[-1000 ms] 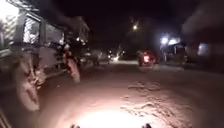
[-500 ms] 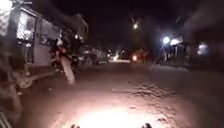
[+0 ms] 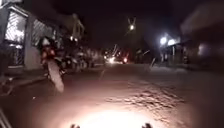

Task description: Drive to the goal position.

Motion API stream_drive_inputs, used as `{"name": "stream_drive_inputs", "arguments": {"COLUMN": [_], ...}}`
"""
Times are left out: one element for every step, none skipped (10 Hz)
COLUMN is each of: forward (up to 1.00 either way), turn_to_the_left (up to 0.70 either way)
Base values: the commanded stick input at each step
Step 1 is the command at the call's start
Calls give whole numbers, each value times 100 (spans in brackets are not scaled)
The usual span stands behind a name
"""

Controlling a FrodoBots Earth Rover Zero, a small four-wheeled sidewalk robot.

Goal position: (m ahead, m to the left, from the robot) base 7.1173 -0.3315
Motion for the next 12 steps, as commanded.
{"name": "stream_drive_inputs", "arguments": {"forward": [70,70,70,70,70,70,70,70,70,70,70,70], "turn_to_the_left": [-28,-6,0,0,0,0,0,0,0,0,0,0]}}
